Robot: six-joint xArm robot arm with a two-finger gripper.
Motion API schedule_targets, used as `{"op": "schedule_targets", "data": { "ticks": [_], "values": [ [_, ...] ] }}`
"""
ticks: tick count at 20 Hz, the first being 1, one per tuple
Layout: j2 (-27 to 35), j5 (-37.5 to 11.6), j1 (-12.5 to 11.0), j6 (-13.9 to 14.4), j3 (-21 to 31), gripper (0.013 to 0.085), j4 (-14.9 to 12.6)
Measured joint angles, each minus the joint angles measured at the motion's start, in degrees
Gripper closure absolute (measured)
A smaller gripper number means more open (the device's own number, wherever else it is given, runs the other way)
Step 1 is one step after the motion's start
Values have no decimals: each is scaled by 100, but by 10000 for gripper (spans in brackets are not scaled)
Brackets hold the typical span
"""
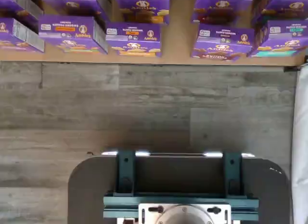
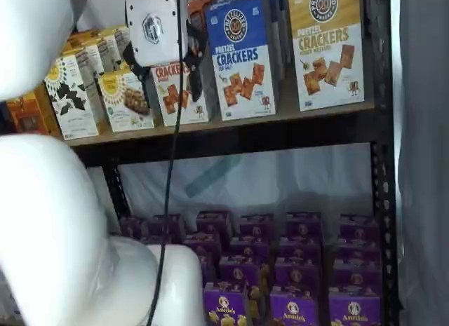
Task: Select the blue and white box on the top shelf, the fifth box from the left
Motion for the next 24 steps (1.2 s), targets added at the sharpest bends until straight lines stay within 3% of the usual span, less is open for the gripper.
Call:
{"op": "schedule_targets", "data": {
  "ticks": [5, 12, 16, 24],
  "values": [
    [14, 22, -163, -78, -6, 130, 194],
    [166, -218, -38, -40, -107, 130, 11],
    [450, -474, 49, -30, -390, 130, -196],
    [1353, -536, -210, -292, -1281, 130, -221]
  ]
}}
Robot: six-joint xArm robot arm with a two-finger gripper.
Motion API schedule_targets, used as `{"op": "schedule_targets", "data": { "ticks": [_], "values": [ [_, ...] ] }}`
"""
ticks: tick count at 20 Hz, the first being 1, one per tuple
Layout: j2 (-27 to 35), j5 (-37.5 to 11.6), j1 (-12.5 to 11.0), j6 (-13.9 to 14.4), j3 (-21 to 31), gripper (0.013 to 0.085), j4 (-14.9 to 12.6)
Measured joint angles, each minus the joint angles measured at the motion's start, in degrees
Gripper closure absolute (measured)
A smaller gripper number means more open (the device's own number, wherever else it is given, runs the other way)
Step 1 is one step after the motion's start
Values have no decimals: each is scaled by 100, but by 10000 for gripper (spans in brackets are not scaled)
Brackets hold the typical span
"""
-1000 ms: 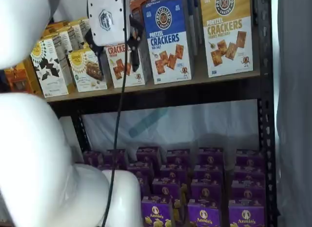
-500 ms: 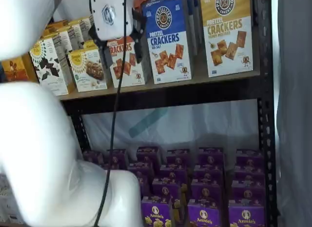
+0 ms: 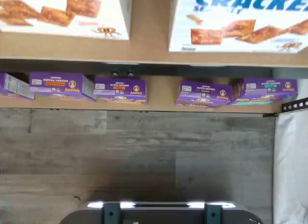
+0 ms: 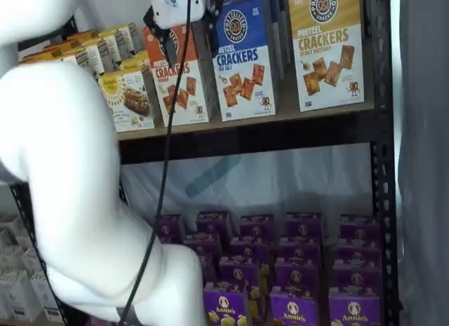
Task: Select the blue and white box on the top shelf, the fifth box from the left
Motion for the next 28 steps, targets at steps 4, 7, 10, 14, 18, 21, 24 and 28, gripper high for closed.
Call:
{"op": "schedule_targets", "data": {
  "ticks": [4, 7, 10, 14, 18, 21, 24, 28],
  "values": [
    [245, -31, -97, -84, -206, 130, 38],
    [367, -122, -179, -155, -297, 130, 72],
    [495, -201, -322, -277, -423, 130, 131],
    [651, -249, -466, -409, -607, 130, 172],
    [773, -269, -519, -459, -767, 130, 192],
    [842, -283, -514, -449, -852, 130, 210],
    [911, -299, -468, -408, -934, 130, 206],
    [985, -321, -408, -359, -1017, 130, 169]
  ]
}}
